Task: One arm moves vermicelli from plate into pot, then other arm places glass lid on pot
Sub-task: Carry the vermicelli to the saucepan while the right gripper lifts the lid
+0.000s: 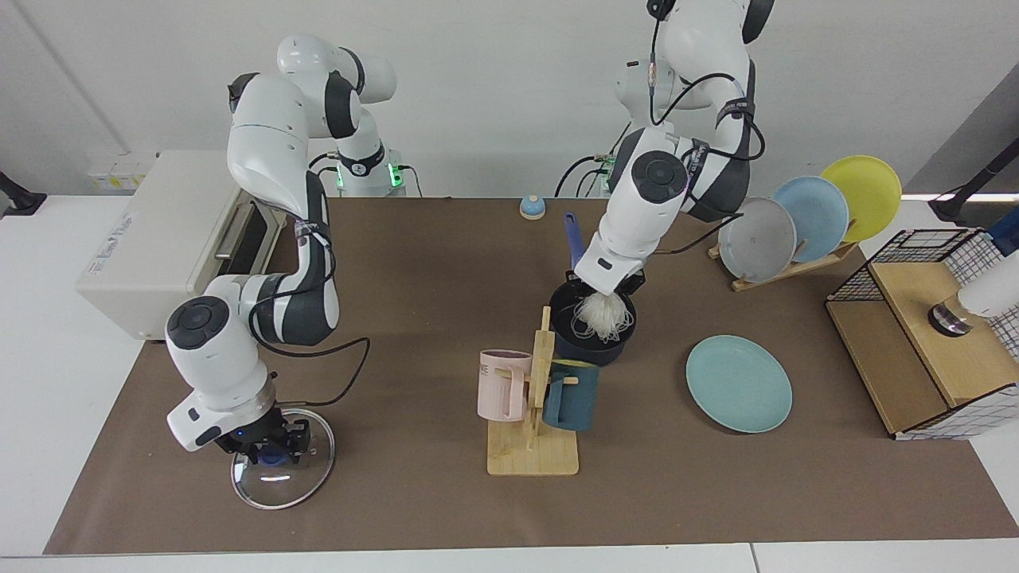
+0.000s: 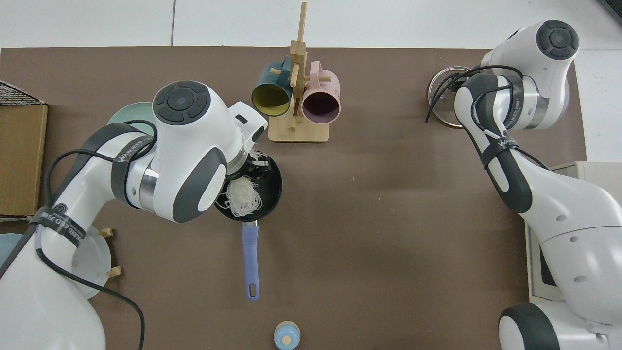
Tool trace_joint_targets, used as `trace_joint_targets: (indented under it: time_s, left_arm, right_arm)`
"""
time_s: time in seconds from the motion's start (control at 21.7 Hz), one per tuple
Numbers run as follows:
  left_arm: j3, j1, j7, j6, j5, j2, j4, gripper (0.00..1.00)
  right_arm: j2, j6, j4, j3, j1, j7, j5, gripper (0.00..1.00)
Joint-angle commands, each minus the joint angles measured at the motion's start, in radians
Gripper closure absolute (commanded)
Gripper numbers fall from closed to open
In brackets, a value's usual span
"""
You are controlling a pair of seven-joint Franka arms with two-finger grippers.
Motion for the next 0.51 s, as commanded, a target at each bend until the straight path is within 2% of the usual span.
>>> trace_joint_targets:
  time_s: [0.0,0.18,0.32,0.46]
  left_arm:
    - [-0.005,0.008,0.0,0.117,0.015,-0.021,-0.11,1.0]
    - [-0.008,0.005,-0.009,0.197,0.015,-0.018,-0.182,1.0]
    - [-0.008,0.008,0.0,0.234,0.015,-0.021,-0.222,1.0]
    - [-0.008,0.013,0.001,0.254,0.015,-0.019,-0.231,1.0]
  right_arm:
    - [-0.021,0.019,-0.032,0.008,-0.01,-0.061,0.035,1.0]
    - [-0.081,-0.018,-0.032,0.008,0.008,-0.055,0.035,1.0]
    - [-0.157,-0.116,-0.045,0.008,0.021,-0.034,0.035,1.0]
    - [-0.274,-0.187,-0.114,0.012,0.024,-0.022,0.038,1.0]
